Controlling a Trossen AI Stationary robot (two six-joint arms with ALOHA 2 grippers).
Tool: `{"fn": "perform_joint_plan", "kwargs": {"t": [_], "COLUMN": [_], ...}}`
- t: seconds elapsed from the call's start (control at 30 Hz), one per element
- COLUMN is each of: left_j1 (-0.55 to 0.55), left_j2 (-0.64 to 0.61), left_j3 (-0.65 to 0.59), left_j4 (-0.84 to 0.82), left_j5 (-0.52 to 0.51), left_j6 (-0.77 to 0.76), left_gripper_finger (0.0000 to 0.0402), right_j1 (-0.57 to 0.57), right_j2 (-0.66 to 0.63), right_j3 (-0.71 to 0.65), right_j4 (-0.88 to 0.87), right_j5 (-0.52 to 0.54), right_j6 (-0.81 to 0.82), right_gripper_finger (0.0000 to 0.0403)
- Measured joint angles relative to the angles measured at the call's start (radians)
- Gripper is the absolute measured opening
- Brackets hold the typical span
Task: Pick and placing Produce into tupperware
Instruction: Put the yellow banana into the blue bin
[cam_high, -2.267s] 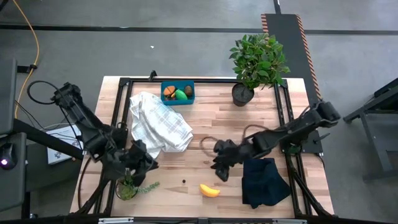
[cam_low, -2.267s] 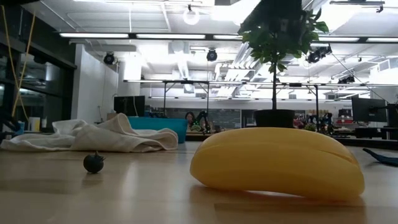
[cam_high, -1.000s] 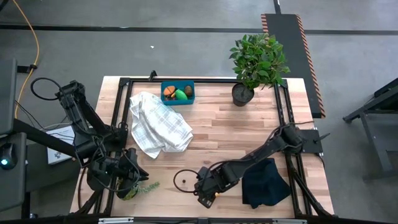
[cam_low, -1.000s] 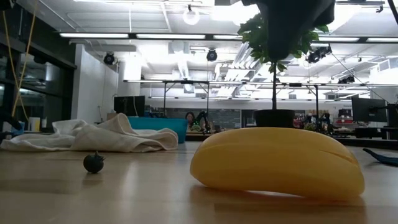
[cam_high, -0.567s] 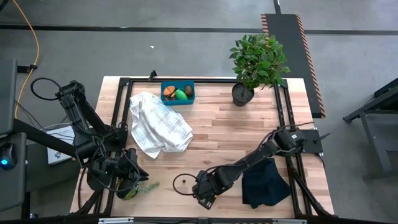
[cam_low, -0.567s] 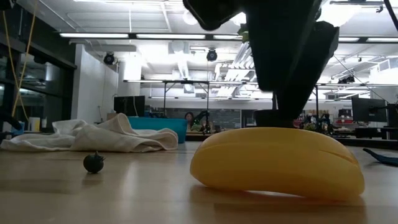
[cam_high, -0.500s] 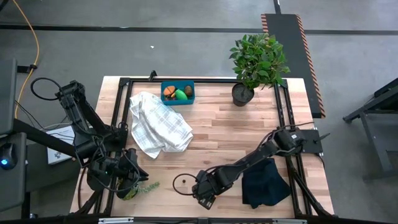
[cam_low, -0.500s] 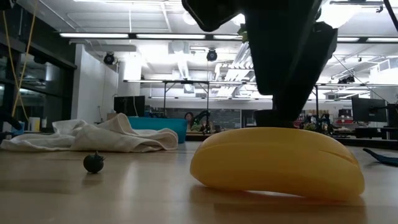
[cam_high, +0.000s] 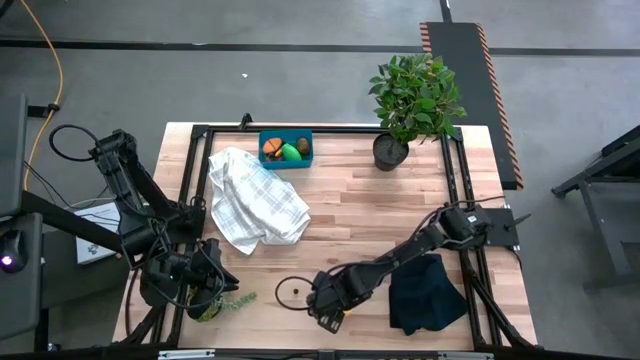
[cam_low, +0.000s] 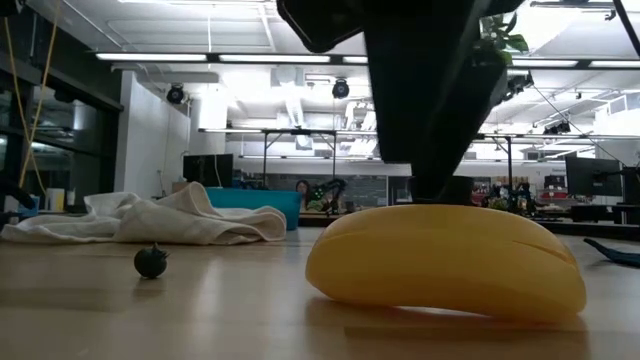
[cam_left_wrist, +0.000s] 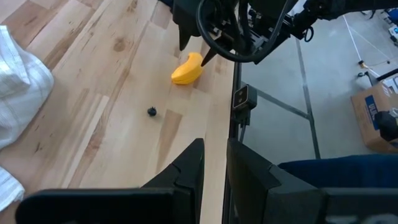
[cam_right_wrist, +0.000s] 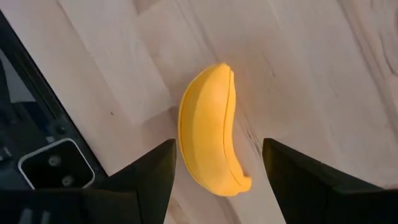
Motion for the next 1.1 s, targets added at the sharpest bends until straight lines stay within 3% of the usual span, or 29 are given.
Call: {"fn": "perform_joint_plan", "kwargs": {"t": [0.83, 1.1], "left_j1": [0.002, 0.002], "left_j2": [0.0, 0.0], "left_j3": [0.0, 0.0], "left_j4": [-0.001, -0.007], "left_j5": [0.027, 0.03], "left_j6": [0.0, 0.0], "left_gripper_finger": [0.0058, 0.0058], "right_j1": [-0.005, -0.001], "right_j2": [0.054, 0.066], "right_j3": [-0.001, 0.002], "right_j4": [0.037, -0.04], "right_j5": [-0.072, 0.01], "right_j6": [-0.123, -0.089], "right_gripper_finger": [0.0232, 0.0232]}}
